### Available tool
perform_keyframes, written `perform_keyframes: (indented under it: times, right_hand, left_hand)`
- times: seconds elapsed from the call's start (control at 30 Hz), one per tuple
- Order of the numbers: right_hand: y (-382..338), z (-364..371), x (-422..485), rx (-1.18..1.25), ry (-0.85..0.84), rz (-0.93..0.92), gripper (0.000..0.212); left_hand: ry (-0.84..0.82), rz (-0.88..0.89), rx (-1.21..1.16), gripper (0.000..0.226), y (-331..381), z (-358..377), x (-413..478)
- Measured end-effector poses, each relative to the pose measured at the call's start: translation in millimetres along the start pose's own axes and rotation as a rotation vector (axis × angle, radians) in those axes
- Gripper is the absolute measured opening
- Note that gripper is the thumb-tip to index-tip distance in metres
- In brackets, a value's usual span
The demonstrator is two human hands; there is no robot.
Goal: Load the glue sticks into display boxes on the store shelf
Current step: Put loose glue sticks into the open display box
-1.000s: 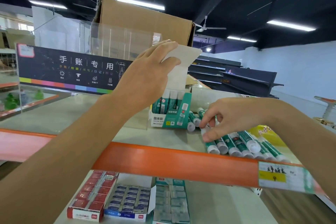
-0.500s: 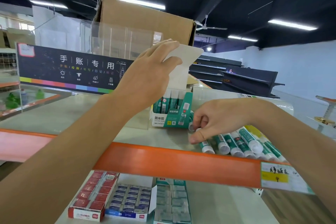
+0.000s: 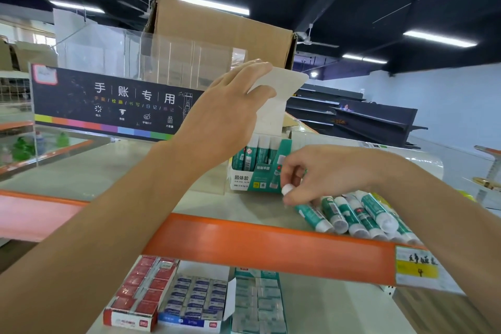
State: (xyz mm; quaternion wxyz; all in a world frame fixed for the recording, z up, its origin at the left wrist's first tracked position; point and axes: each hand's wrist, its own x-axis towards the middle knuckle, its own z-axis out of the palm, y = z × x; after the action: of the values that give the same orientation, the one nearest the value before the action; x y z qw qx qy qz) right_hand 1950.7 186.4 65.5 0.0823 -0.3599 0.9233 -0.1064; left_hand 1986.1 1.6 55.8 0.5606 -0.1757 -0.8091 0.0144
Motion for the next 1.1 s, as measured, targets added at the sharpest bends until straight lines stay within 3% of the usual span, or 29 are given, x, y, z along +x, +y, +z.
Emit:
perform_keyframes:
  times: [0.27, 0.37, 0.47, 0.7, 0.93, 1.1]
  right_hand:
    - [-10, -27, -1, 0.421, 0.396, -0.186, 0.018]
    - [-15, -26, 10, 0.379, 0.612, -0.249, 0.015]
    - [-18, -23, 24, 0.328, 0.716, -0.269, 0.015]
    - [-20, -6, 43, 0.196, 0.707, -0.27, 0.013]
    - [-21, 3, 55, 0.061, 0.677, -0.274, 0.01]
    - [-23, 3, 57, 0.068, 0.696, -0.24, 0.015]
  left_hand:
    - [0.01, 0.005, -0.021, 0.045, -7, 5, 2]
    - [-0.002, 0.003, -0.018, 0.045, -7, 4, 2]
    - [0.004, -0.003, -0.015, 0.042, -6, 3, 2]
    - [0.012, -0.023, -0.018, 0.031, -4, 0, 1]
    - [0.061, -0.027, -0.071, 0.042, -2, 0, 1]
    - [0.065, -0.049, -0.079, 0.027, -1, -3, 2]
